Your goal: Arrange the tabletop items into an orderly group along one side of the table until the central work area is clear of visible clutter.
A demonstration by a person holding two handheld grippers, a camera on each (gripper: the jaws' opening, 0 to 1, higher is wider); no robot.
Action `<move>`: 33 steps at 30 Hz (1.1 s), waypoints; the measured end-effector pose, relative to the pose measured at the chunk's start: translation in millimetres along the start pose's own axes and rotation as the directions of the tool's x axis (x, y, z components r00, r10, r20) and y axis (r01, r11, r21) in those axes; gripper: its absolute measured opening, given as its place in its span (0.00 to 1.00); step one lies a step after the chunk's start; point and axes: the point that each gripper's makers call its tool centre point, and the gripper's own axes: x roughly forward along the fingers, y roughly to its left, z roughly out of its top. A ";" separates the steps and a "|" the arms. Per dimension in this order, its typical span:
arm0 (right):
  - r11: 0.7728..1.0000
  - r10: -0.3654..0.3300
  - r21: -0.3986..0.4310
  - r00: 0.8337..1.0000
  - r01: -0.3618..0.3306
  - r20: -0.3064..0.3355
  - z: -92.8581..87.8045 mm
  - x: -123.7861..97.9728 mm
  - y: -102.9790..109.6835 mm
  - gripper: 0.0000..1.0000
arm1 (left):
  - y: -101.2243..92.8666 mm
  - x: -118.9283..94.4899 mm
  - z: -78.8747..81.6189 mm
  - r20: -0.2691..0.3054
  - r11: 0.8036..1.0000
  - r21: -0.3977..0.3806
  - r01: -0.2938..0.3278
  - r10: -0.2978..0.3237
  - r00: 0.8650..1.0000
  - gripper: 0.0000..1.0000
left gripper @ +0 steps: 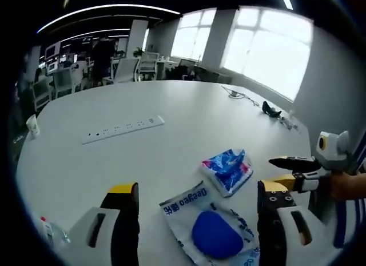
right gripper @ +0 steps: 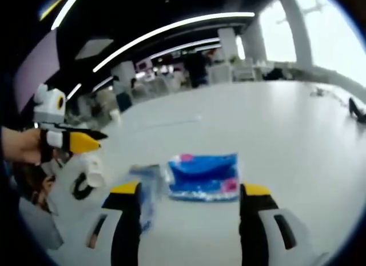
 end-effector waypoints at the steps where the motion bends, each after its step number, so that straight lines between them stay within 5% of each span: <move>1: 1.000 -0.002 0.006 1.000 0.002 0.003 0.2 -2.0 1.1 0.67 | 0.3 -1.1 0.5 -0.001 1.000 0.003 0.001 -0.001 1.000 0.84; 13: 0.998 -0.009 0.069 1.000 0.007 0.027 -3.9 -16.7 17.6 0.65 | 7.6 -8.3 10.0 -0.005 0.998 0.052 0.023 -0.023 1.000 0.82; 33: 0.986 0.003 0.167 1.000 0.000 -0.014 -28.2 -39.3 47.2 0.63 | 22.2 0.4 2.4 -0.059 0.996 0.076 0.038 -0.034 0.998 0.80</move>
